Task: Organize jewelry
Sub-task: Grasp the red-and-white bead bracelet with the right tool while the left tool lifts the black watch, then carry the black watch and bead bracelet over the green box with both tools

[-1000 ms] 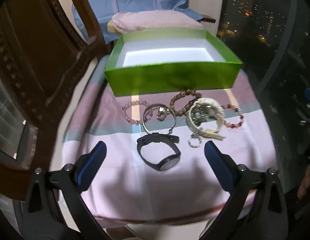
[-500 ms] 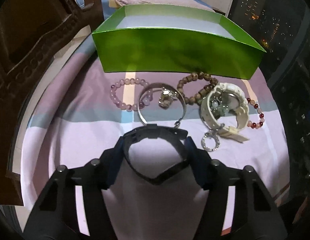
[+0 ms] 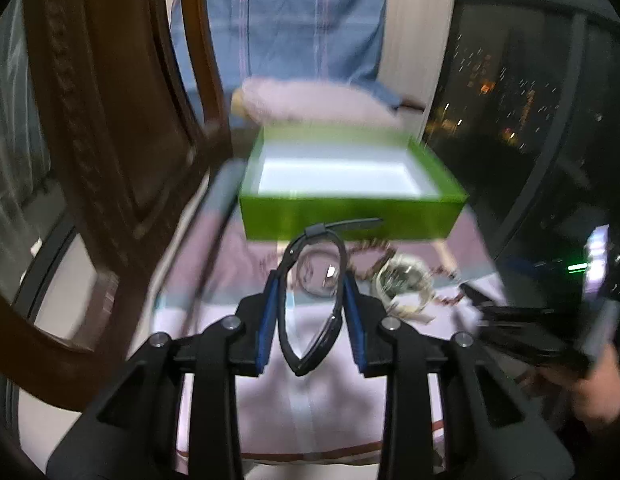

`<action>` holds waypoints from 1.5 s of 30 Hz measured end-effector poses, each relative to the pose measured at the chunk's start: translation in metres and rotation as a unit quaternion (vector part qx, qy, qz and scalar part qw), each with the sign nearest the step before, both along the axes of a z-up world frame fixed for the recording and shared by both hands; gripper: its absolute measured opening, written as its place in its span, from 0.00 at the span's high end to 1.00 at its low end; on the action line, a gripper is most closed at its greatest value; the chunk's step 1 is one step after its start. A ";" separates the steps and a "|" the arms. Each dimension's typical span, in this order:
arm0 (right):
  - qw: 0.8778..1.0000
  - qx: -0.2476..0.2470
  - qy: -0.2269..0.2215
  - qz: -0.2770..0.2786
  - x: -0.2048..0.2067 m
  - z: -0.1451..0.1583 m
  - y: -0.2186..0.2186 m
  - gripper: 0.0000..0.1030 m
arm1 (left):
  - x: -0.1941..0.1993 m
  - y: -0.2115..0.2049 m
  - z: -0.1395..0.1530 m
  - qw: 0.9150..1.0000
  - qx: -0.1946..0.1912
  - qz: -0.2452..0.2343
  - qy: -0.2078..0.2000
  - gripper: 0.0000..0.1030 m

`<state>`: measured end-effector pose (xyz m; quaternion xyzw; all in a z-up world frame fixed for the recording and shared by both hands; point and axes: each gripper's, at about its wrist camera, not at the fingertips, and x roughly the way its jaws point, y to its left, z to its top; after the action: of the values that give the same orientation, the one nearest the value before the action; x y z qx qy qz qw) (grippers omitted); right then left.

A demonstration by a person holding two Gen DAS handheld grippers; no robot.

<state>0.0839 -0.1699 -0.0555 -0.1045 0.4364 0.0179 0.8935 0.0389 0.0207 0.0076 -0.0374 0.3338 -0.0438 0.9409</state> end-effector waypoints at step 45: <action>0.983 0.159 -0.085 0.044 -0.044 0.084 -0.009 0.93 | 0.008 -0.003 -0.009 0.999 -0.018 -0.023 0.025 0.70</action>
<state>0.0401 -0.1784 0.0287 0.0182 0.3453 0.1176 0.9309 0.0472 0.0175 -0.0012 -0.0477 0.3567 -0.0710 0.9303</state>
